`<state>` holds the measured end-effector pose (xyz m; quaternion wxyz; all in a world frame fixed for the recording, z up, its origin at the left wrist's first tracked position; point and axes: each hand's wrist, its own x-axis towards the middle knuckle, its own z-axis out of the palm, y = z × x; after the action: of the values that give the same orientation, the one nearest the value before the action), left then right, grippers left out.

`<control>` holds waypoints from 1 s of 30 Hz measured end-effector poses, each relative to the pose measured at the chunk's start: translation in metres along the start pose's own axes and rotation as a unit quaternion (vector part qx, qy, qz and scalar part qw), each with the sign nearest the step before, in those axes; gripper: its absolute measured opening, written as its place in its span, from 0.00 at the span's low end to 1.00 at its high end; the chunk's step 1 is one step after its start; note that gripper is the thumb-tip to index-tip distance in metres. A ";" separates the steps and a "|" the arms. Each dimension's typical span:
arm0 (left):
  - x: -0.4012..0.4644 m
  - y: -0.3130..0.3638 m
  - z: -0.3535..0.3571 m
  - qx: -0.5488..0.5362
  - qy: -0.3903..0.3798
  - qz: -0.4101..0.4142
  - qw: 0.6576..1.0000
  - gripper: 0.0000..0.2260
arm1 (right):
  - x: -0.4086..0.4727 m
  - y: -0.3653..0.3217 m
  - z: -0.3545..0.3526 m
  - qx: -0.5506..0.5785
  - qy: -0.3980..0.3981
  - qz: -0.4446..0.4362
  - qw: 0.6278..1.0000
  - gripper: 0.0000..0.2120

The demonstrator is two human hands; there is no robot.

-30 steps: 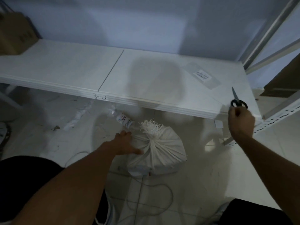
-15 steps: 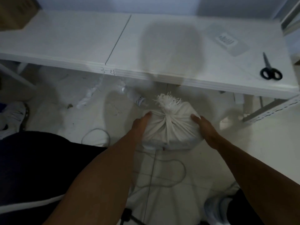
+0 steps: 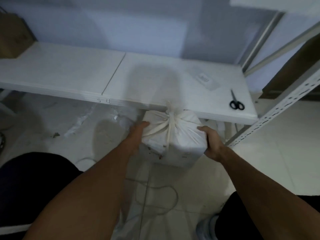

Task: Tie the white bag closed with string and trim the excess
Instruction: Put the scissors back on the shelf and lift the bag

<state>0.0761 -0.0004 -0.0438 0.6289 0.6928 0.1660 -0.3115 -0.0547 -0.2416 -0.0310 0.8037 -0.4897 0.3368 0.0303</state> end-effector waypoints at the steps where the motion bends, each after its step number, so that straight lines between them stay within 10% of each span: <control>1: 0.005 0.012 -0.001 0.007 -0.008 0.025 1.000 0.35 | -0.010 -0.020 0.004 -0.004 -0.017 -0.021 1.000 0.22; 3: -0.024 0.052 0.004 0.024 -0.019 0.039 0.999 0.44 | -0.033 -0.061 0.013 -0.012 -0.038 -0.053 0.998 0.23; 8: -0.112 0.147 0.019 0.101 -0.071 0.106 0.987 0.15 | -0.080 -0.149 0.030 -0.027 -0.039 -0.104 0.993 0.27; 18: -0.124 0.239 0.058 0.072 -0.094 0.199 0.973 0.23 | -0.088 -0.234 0.041 -0.009 0.110 -0.266 0.958 0.04; 24: -0.119 0.254 0.072 0.089 -0.119 0.210 0.966 0.30 | -0.083 -0.263 0.031 -0.083 0.119 -0.267 0.953 0.42; 30: -0.124 0.252 0.067 0.105 -0.125 0.211 0.964 0.36 | -0.088 -0.268 0.025 -0.145 0.125 -0.227 0.955 0.52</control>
<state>0.1246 -0.0844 0.2286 0.6196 0.7301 -0.0978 -0.2712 -0.0082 -0.3355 0.2319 0.6609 -0.6645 0.3066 -0.1661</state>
